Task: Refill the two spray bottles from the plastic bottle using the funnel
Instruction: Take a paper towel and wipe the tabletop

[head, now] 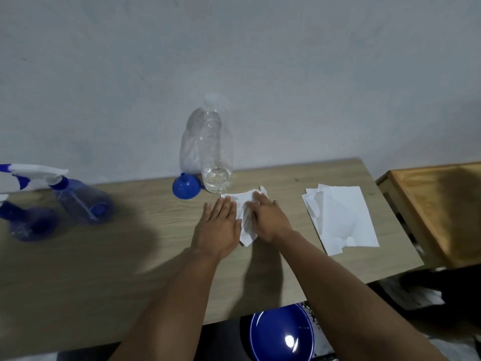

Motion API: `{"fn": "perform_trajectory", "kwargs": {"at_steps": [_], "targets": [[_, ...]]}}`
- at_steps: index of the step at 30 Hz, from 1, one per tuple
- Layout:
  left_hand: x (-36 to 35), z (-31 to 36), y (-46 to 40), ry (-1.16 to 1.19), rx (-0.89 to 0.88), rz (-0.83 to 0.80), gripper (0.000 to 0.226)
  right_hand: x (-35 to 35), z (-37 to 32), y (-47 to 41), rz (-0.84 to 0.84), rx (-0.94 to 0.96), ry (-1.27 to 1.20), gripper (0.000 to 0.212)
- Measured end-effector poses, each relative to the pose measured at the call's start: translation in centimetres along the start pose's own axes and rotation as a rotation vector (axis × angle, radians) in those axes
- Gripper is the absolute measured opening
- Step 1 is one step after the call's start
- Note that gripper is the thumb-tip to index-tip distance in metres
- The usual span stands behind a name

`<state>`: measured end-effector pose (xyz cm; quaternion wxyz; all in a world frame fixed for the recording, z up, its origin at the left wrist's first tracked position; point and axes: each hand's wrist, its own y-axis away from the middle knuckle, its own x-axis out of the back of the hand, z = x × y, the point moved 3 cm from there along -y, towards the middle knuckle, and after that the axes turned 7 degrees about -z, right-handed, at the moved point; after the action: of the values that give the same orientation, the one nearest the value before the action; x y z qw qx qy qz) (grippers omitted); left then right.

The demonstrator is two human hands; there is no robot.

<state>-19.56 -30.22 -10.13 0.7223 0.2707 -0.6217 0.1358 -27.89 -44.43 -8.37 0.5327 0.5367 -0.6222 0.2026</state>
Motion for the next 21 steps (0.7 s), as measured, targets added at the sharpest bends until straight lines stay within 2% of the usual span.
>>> {"fn": "perform_trajectory", "kwargs": {"at_steps": [5,10,17,21], "targets": [[-0.4,-1.1,0.8,-0.003,-0.066,-0.120,0.070,-2.3,-0.8,2.5,-0.098,-0.069,0.170,0.070],[-0.7,-0.2,4.0,-0.028,-0.145,-0.171,0.062,-4.9,-2.9,7.0,-0.097,-0.145,0.145,0.082],[-2.2,1.7,11.9,-0.007,-0.313,-0.153,0.052,-8.9,-6.3,15.6,-0.015,-0.289,0.104,0.062],[-1.0,3.0,16.8,0.008,-0.447,-0.099,0.042,-10.9,-8.8,22.1,0.109,-0.440,-0.012,0.036]]}}
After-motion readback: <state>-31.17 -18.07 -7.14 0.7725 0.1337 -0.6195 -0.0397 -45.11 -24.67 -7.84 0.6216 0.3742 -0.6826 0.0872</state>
